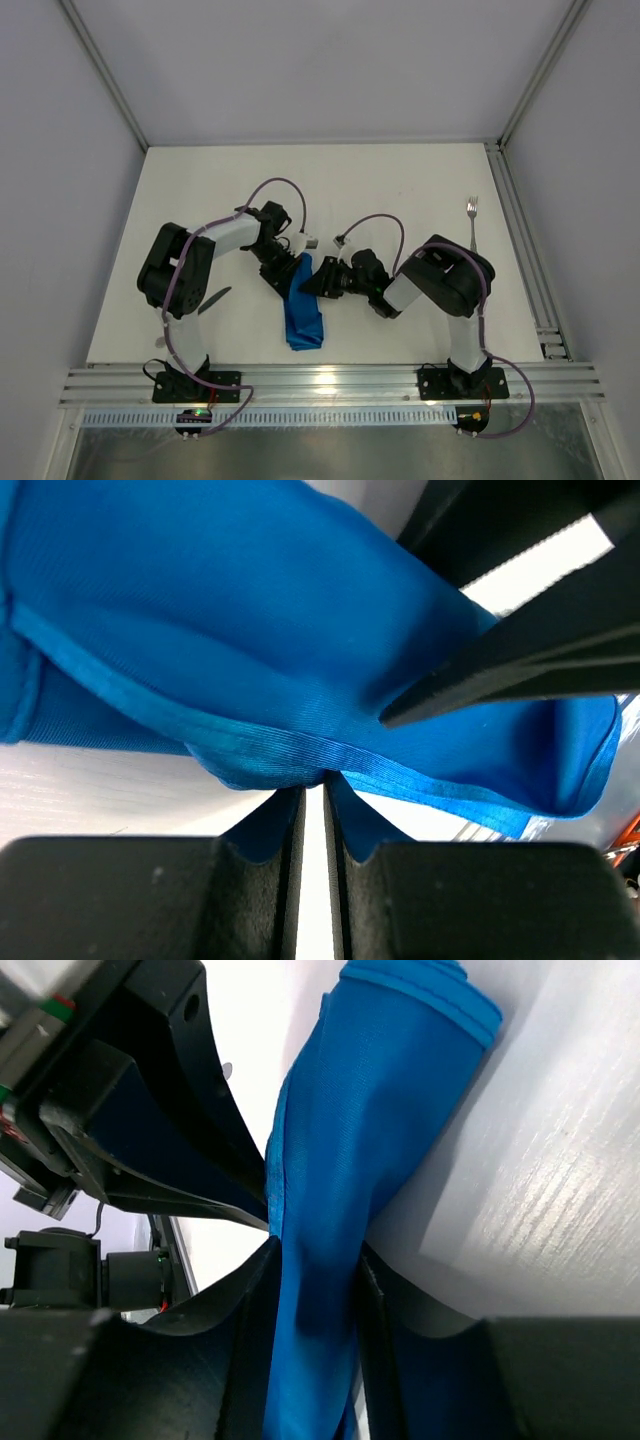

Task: Fold the napkin into a case and place the utensils inside
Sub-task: Stuff the top corner of the smaller-rectangle-folded napkin into the folded napkin.

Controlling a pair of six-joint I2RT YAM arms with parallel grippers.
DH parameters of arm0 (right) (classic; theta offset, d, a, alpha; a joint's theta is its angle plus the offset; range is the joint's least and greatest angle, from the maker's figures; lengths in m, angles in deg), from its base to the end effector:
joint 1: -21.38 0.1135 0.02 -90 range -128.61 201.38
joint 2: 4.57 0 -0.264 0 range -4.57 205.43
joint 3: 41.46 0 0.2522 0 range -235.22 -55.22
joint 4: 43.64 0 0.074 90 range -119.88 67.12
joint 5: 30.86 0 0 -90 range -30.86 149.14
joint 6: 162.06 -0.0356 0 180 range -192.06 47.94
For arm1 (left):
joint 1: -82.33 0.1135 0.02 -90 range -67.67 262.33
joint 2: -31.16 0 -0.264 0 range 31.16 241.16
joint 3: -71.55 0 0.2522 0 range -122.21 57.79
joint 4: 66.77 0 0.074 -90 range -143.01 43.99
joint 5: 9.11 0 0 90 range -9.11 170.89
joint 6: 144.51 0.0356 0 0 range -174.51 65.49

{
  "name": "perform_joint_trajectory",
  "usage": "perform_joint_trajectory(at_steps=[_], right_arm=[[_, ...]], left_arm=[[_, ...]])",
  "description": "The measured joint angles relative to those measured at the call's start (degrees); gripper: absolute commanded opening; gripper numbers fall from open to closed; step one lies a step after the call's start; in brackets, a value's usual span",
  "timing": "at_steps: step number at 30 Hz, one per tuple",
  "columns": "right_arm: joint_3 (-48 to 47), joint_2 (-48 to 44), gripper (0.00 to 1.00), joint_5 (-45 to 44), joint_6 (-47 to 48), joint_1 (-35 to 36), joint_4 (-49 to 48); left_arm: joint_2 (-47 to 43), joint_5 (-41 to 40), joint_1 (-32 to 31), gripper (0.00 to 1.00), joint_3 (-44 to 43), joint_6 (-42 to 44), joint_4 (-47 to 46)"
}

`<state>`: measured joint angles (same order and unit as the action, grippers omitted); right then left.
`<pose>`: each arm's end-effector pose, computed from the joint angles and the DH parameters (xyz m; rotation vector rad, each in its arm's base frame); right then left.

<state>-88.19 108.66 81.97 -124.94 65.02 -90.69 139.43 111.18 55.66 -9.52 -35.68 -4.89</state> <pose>0.2260 0.2346 0.0892 -0.1342 2.1897 1.4382 0.2857 -0.1636 0.1442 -1.1712 -2.7760 0.8152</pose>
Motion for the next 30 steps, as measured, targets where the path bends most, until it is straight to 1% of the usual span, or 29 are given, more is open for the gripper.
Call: perform_joint_trajectory(at_steps=[4, 5, 6, 7, 9, 11, 13, 16, 19, 20, 22, 23, 25, 26, 27, 30], right_arm=[[0.0, 0.0, 0.18, -0.4, -0.1, 0.2, 1.3], [0.0, 0.0, 0.18, -0.6, -0.1, 0.2, 1.7], [0.0, -0.2, 0.11, -0.9, -0.1, 0.2, 2.4], [0.1, -0.5, 0.08, -1.1, 0.1, 0.2, 2.8], [0.3, -1.4, 0.04, -1.7, 0.2, 0.3, 4.4], [0.9, -3.1, 0.04, -2.5, 0.5, 0.3, 6.4], [1.5, -5.4, 0.04, -3.4, 0.9, 0.3, 8.7], [2.2, -10.3, 0.04, -5.2, 2.0, 0.5, 13.5], [2.1, -14.5, 0.04, -6.6, 2.6, 0.7, 17.5], [1.7, -15.2, 0.04, -7.0, 2.9, 0.7, 18.9], [0.7, -15.3, 0.04, -7.5, 3.3, 0.7, 21.2], [0.2, -15.1, 0.04, -7.7, 3.5, 0.7, 22.3], [-0.5, -14.5, 0.04, -7.7, 4.2, 0.6, 23.5], [-1.0, -13.9, 0.04, -7.6, 4.6, 0.4, 24.1], [-1.6, -13.3, 0.04, -7.3, 5.1, 0.2, 24.7], [-4.3, -10.6, 0.04, -6.2, 7.5, -0.4, 27.3]], left_arm=[[0.1, 0.6, 0.0, 0.13, -0.1, -0.5, -0.8], [0.1, 0.6, -0.1, 0.13, -0.1, -0.5, -0.8], [0.1, 0.8, -0.1, 0.13, -0.2, -0.5, -0.9], [0.1, 0.9, -0.1, 0.15, -0.2, -0.5, -1.2], [0.1, 1.3, -0.1, 0.21, -0.2, -0.4, -1.5], [0.1, 1.8, -0.1, 0.30, -0.5, -0.4, -1.5], [0.1, 2.1, 0.0, 0.32, -1.1, -0.3, -1.4], [-0.2, 2.8, 1.0, 0.33, -2.9, 0.2, -1.2], [-2.2, 4.6, 2.6, 0.40, -4.5, 1.8, 0.2], [-3.5, 5.6, 3.0, 0.45, -5.0, 3.1, 1.2], [-6.7, 7.6, 3.4, 0.47, -5.9, 6.4, 3.4], [-8.9, 8.4, 3.2, 0.50, -6.0, 8.6, 4.2], [-14.3, 9.6, 1.6, 0.54, -4.7, 15.2, 4.9], [-17.2, 9.9, 0.1, 0.57, -3.0, 18.6, 4.8], [-21.1, 10.0, -2.1, 0.57, 0.2, 23.3, 3.7], [-27.5, 9.6, -7.8, 0.59, 7.6, 30.1, 3.1]])
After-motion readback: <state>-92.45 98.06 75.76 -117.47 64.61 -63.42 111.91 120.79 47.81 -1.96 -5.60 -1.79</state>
